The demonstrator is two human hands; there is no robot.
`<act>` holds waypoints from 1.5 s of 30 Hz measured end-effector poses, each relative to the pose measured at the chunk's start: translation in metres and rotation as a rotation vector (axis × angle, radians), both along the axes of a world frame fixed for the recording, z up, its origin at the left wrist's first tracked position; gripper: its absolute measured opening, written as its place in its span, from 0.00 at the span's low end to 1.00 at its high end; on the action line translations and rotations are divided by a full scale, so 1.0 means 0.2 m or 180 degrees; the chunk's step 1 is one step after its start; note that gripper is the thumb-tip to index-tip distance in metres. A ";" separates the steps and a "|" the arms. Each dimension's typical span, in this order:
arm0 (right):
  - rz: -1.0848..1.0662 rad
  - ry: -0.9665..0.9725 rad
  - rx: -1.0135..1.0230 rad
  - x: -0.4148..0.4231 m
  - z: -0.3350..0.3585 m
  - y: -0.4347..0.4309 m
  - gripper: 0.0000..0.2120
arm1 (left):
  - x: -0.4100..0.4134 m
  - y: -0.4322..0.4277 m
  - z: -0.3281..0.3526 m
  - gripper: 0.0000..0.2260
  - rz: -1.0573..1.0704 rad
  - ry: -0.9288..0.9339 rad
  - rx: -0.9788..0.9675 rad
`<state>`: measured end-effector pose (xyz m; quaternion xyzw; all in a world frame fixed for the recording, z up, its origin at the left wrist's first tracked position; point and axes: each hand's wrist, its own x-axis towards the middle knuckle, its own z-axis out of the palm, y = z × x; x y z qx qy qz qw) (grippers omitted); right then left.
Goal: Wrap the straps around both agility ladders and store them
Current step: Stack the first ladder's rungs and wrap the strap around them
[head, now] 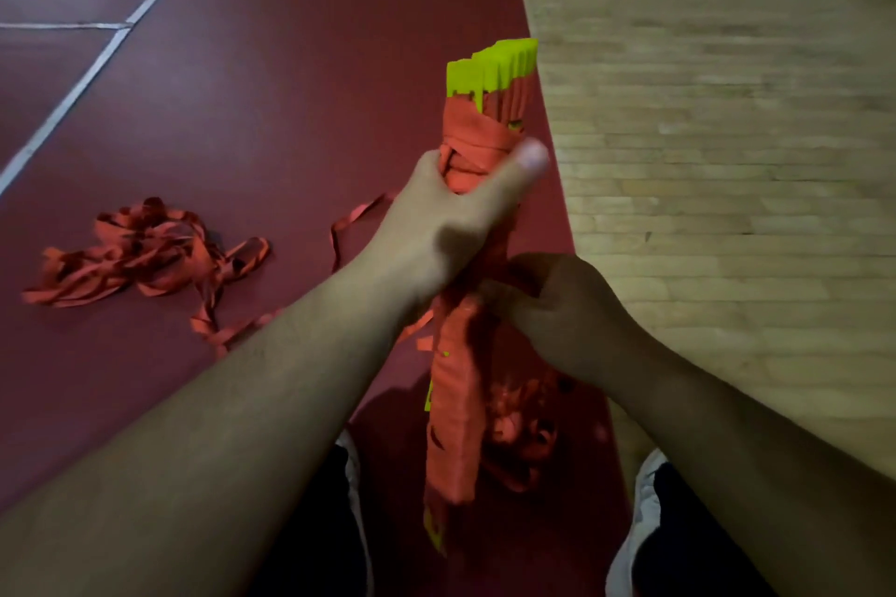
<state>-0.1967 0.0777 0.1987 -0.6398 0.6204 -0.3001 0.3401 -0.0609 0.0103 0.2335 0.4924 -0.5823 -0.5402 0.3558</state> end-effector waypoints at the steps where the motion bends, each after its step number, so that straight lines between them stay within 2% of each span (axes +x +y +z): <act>1: -0.0033 0.0038 -0.0020 0.02 0.01 0.01 0.15 | 0.00 0.00 0.00 0.35 0.0000 -0.0251 -0.0251; 3: -0.0148 -0.0037 -0.0041 0.03 0.04 0.00 0.13 | 0.00 0.00 0.03 0.35 0.0202 -0.0511 -0.0708; 4: -0.0181 -0.0129 -0.0055 0.03 0.05 -0.01 0.11 | 0.01 -0.01 0.05 0.34 0.0257 -0.0443 -0.0886; 7: -0.0146 -0.0289 -0.0193 0.01 0.08 -0.04 0.05 | 0.05 -0.06 0.11 0.30 0.0028 0.0178 -0.0984; 11: 0.0039 -0.0588 0.0021 -0.07 0.06 -0.06 0.06 | 0.10 -0.10 0.08 0.32 -0.0227 0.1356 -0.0566; 14: 0.0180 -0.0337 0.0013 -0.13 0.08 -0.05 0.18 | 0.09 -0.08 0.08 0.45 -0.0352 0.1869 0.0273; 15: 0.0176 -0.0374 0.0011 -0.13 0.08 -0.05 0.18 | 0.09 -0.08 0.09 0.45 -0.0460 0.1989 0.0498; 17: 0.0178 -0.0626 0.0085 -0.12 0.10 -0.04 0.14 | 0.07 -0.07 0.09 0.35 -0.0632 0.2173 0.0701; 21: 0.0423 -0.1095 0.0720 -0.07 0.14 -0.01 0.02 | 0.06 -0.08 0.09 0.33 -0.0854 0.2724 0.0815; 23: 0.0704 -0.1205 0.0906 -0.05 0.15 0.02 0.08 | 0.07 -0.09 0.09 0.34 -0.0996 0.2866 0.0847; 25: 0.0758 -0.1431 0.1075 -0.04 0.16 0.05 0.13 | 0.07 -0.09 0.09 0.34 -0.1113 0.2917 0.0872; 27: 0.0646 -0.1717 0.1134 -0.03 0.16 0.06 0.13 | 0.06 -0.08 0.09 0.34 -0.1001 0.2684 0.0928; 28: 0.0552 -0.1636 0.1033 -0.02 0.16 0.06 0.12 | 0.05 -0.08 0.09 0.34 -0.0779 0.2469 0.0954; 30: 0.0326 -0.0961 0.0610 -0.02 0.13 0.04 0.14 | 0.02 -0.08 0.06 0.31 -0.0340 0.1988 0.0943; 32: 0.0062 -0.0193 0.0357 -0.03 0.06 0.02 0.18 | -0.01 -0.04 0.02 0.23 -0.0363 0.1520 0.0688; 34: 0.0016 0.0141 0.0303 -0.03 0.02 0.01 0.17 | -0.03 0.00 -0.01 0.13 -0.0411 0.0941 0.0140; 36: 0.0187 0.0234 0.0295 -0.05 0.04 0.01 0.15 | -0.03 0.02 0.00 0.13 -0.0273 0.0649 -0.0356; 38: 0.0356 0.0028 0.0384 -0.09 0.07 0.00 0.08 | -0.03 0.02 0.03 0.13 -0.0214 0.0822 -0.0512; 39: 0.0415 -0.0177 0.0463 -0.11 0.08 -0.01 0.08 | -0.03 0.01 0.04 0.13 -0.0173 0.0909 -0.0501; 41: 0.0518 -0.0597 0.0724 -0.14 0.09 -0.01 0.11 | -0.02 -0.01 0.05 0.13 -0.0221 0.1255 -0.0254; 45: 0.0879 -0.0387 0.0893 -0.16 0.12 0.00 0.20 | 0.02 -0.02 0.06 0.20 -0.0411 0.2022 0.0655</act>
